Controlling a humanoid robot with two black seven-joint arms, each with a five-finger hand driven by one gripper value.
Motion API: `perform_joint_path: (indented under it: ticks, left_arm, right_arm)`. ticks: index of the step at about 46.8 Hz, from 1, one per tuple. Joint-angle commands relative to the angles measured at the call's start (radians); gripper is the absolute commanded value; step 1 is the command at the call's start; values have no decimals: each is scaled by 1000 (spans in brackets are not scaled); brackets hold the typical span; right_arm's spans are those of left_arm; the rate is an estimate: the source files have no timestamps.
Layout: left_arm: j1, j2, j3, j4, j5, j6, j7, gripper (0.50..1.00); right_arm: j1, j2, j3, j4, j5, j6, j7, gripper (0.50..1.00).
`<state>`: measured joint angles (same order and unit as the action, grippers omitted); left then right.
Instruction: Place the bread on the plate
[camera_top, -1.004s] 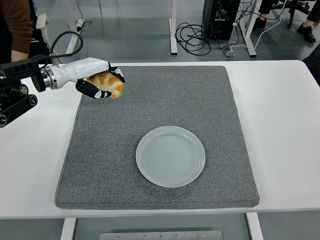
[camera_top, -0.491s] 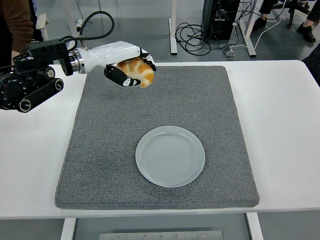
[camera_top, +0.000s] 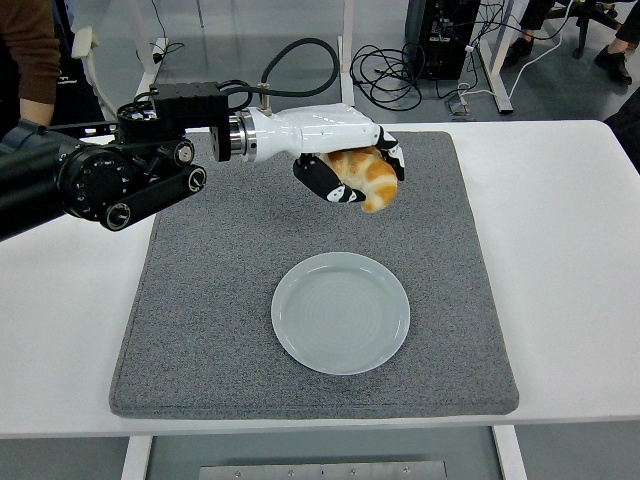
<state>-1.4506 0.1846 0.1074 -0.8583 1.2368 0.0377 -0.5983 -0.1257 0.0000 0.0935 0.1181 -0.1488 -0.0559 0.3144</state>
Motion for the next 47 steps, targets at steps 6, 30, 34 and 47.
perform_joint_path:
  ticks: [6,30,34,47]
  left_arm:
    - [29,-11,50,-62,7,22,9,500]
    - [214,-45,84,-62,64,228,-13,500]
    - [231,-47,84,-62,64,234,-13,500]
    - [306,-47,86,-53,64,252,-13,500]
  right_arm:
    - [0,0,0,-1,0,-1,0,1000]
    - [0,0,0,0,0,1,0,1000]
    - [0,0,0,-1,0,1,0,1000]
    - [0,0,0,-1,0,-1,0,1000]
